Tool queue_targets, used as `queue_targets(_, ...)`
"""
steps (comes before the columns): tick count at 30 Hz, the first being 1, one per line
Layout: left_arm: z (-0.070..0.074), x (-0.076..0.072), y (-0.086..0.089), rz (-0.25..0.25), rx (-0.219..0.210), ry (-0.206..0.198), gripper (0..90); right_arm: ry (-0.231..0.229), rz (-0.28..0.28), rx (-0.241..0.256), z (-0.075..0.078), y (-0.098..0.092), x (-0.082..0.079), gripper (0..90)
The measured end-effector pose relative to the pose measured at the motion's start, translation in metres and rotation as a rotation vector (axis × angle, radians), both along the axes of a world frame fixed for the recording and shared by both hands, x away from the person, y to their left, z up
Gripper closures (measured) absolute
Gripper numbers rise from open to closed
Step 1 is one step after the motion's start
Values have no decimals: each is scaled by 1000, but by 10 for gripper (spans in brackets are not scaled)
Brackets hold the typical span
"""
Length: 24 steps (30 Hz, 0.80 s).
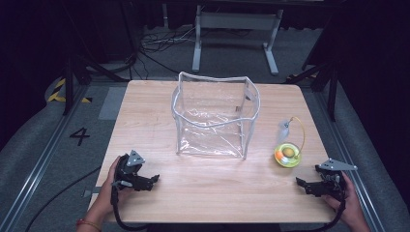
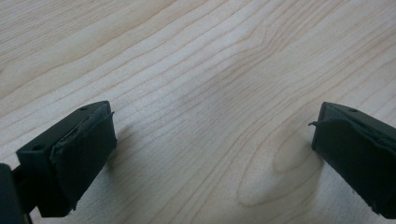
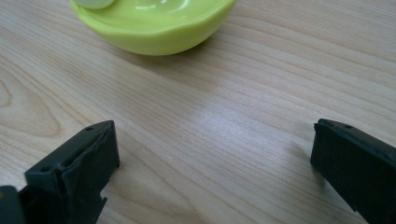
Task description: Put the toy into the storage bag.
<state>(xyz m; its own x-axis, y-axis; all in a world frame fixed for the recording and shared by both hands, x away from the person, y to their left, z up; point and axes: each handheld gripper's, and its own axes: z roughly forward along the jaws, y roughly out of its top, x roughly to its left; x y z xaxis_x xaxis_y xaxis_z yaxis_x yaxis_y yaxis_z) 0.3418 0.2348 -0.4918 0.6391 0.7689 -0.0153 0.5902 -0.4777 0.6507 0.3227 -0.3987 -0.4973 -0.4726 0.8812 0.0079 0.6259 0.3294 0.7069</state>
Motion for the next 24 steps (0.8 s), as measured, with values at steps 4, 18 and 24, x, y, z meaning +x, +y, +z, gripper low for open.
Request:
queue_targets(4, 0, 0, 0, -1, 0, 0, 0, 0, 12, -1, 0, 0, 0, 13)
queue_targets(18, 0, 0, 4, -38, -5, 2, 2, 59, 21, -33, 5, 2, 7, 4)
queue_targets(24, 0, 0, 4, -37, -6, 2, 2, 133, 65, -76, 11, 2, 14, 4)
